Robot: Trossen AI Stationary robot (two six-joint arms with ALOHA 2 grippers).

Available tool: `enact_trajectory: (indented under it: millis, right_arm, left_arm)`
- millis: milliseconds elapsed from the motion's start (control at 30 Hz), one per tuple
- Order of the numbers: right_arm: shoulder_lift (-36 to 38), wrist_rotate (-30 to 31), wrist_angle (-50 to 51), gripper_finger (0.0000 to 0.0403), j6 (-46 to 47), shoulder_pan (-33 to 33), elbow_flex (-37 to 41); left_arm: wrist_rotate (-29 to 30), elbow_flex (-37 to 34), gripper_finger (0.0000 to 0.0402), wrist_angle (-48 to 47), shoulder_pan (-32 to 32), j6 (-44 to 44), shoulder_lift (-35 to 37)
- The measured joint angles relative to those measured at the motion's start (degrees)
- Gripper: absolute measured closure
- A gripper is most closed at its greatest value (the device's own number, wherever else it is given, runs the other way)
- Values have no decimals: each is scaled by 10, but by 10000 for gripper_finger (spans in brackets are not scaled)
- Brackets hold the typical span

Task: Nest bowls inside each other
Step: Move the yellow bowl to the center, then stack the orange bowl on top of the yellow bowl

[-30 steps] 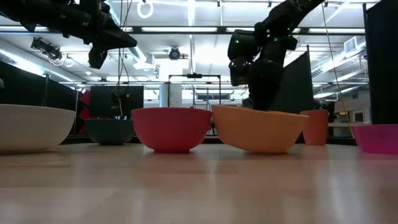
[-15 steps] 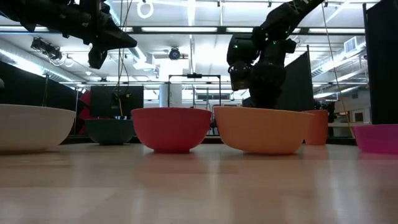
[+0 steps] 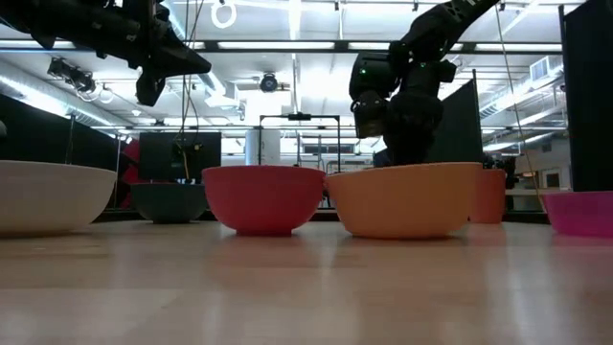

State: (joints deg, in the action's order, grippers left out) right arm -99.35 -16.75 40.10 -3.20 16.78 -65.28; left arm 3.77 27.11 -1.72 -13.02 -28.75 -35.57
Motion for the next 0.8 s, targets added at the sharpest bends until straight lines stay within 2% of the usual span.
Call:
enact_trajectory:
  millis: [133,667,800]
  right_arm:
    - [0,2,-1,300,1,1,-16]
    - [0,5,-40,219,44,14,-134]
    - [0,4,-62,232,65,15,-137]
  left_arm:
    - [0,0,399,0,0,0,0]
    - [0,0,401,-5,0,0,0]
    - [0,0,400,-5,0,0,0]
